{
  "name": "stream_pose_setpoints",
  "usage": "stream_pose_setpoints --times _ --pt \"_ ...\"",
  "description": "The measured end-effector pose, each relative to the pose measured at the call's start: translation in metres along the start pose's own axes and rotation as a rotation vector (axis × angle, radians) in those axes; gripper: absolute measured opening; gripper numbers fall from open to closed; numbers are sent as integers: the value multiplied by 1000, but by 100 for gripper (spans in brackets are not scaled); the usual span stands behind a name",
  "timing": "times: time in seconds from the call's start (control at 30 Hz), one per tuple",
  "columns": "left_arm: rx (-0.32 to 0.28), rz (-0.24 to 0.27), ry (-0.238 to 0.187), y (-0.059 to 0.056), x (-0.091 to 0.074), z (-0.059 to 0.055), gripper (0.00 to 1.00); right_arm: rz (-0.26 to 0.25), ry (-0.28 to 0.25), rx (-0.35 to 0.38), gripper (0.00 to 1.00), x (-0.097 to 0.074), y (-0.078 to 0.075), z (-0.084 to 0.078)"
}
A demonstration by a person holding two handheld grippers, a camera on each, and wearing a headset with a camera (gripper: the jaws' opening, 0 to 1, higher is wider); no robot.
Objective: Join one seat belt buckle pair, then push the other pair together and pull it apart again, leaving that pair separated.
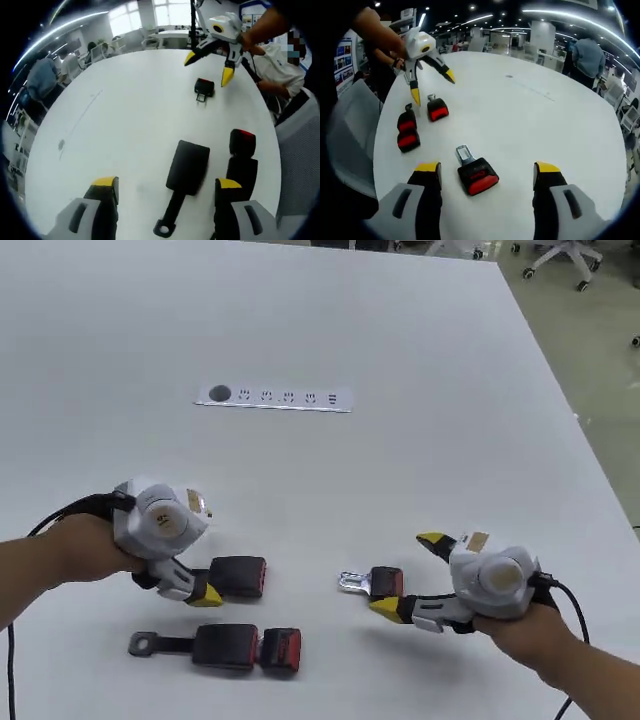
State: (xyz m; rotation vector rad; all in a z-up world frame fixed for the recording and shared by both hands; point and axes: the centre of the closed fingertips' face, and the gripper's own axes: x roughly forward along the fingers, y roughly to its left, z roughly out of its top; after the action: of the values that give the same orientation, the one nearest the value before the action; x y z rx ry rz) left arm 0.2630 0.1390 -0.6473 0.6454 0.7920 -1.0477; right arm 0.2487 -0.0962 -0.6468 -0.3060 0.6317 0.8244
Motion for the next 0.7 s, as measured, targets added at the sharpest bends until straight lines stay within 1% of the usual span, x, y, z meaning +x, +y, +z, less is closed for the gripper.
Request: stream_pose_setpoints --times 0.03,0.07,0.1,0.13,0.17,0.2,0.27,0.33,0.37,0.4,0.47,0.5,0.53,0.57,0.6,0.63,0.67,0.7 --pt "-48 50 -27 6 -6 3 82 -29 -11 17 74 -5 -1 4" --pt "-84 68 -56 7 -10 8 83 -51 -19 29 74 -7 -2 6" --pt "-130 96 -95 10 -16 11 84 -80 -40 43 75 -8 -5 9" --pt "-165 118 -115 13 -18 12 86 -93 -56 53 76 -10 -5 12" --pt "-226 152 -142 16 -25 13 88 -114 -76 67 78 -13 -5 16" --pt "-265 171 -150 17 -29 13 90 -125 -78 70 80 -15 -4 17" --pt "-325 206 -152 19 -39 9 91 -142 -88 77 83 -19 -3 21" --pt "-338 241 -195 21 -49 12 91 -163 -100 94 84 -19 -2 21" --pt "-346 247 -200 21 -51 11 91 -173 -109 104 84 -20 0 23" --pt "-376 253 -209 20 -52 5 91 -177 -114 111 85 -21 2 24" --pt "-399 273 -230 18 -61 3 92 -194 -125 120 87 -24 6 27" --pt "-410 286 -244 18 -65 2 93 -205 -132 127 88 -24 3 27" --pt "-428 294 -262 16 -67 -1 96 -218 -141 133 89 -25 4 28" --pt "-437 306 -266 16 -70 -4 98 -224 -147 133 91 -27 11 30" --pt "-446 317 -271 15 -73 -5 100 -229 -152 133 93 -28 14 31" --pt "-457 321 -280 12 -78 -8 100 -233 -156 132 95 -29 13 31" --pt "-467 323 -289 7 -82 -6 100 -236 -159 128 96 -30 14 31" --pt "-470 328 -294 3 -86 -9 100 -243 -161 120 97 -34 25 33"
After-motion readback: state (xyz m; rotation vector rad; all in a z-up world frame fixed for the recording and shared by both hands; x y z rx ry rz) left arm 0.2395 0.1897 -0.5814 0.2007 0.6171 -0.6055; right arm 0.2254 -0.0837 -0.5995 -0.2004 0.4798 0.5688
